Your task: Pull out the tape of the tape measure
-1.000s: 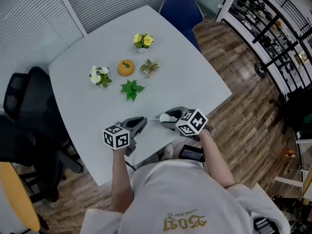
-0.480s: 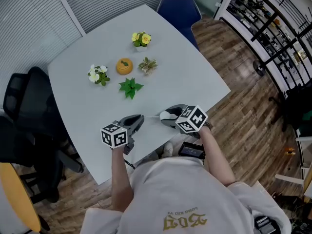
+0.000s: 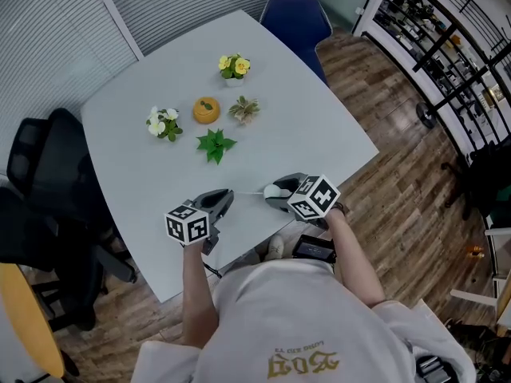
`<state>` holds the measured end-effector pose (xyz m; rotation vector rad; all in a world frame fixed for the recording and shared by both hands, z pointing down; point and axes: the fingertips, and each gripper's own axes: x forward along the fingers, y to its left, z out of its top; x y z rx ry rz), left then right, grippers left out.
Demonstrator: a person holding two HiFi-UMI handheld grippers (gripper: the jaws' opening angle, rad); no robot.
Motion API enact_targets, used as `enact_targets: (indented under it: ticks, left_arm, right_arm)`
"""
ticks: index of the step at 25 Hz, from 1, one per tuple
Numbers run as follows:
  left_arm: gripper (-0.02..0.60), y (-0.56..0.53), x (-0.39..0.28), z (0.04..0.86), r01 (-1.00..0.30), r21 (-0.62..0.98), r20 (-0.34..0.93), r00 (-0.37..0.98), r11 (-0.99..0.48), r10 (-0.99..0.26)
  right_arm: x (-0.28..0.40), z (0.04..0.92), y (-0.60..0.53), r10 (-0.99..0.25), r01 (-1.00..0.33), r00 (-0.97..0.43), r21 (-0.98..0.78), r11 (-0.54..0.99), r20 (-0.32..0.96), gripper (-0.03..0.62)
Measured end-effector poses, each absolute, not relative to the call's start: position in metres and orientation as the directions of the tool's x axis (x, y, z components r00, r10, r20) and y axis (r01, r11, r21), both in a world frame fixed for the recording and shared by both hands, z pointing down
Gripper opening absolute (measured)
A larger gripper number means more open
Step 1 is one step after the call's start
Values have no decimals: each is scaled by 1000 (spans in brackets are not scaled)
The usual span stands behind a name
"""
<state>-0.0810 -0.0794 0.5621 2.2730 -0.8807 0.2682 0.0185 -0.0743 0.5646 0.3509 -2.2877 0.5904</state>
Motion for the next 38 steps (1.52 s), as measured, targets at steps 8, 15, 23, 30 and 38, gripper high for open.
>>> enact_targets:
  ticks: [8,15,23,30,38]
  left_arm:
    - [11,-80,-95,566,-693,514,428,718,-506,-549]
    - [11,-82,-104,569,-716,510,444,694,-477,-566]
    - [11,-79,-108,575,-730,513,464,678,-451,-570]
    - [11,-80,-115,579,-747,511,478,658,-426,-582]
    - [11,-80,-121,583,-755,511,489,648,-410,-584]
  right_arm:
    - [21,568,-74,-69,-415,-689,-315,853,721,229]
    - [24,570,-77,-68,-425,-680,-316,848,730,229]
    - [29,573,-78,-71,-437,-677,-322,840,732,229]
    - [32,575,-79,-77,-445,-673,-320,837,736,229]
    - [33,577,-82,-76,-451,-667,-321,833,741,229]
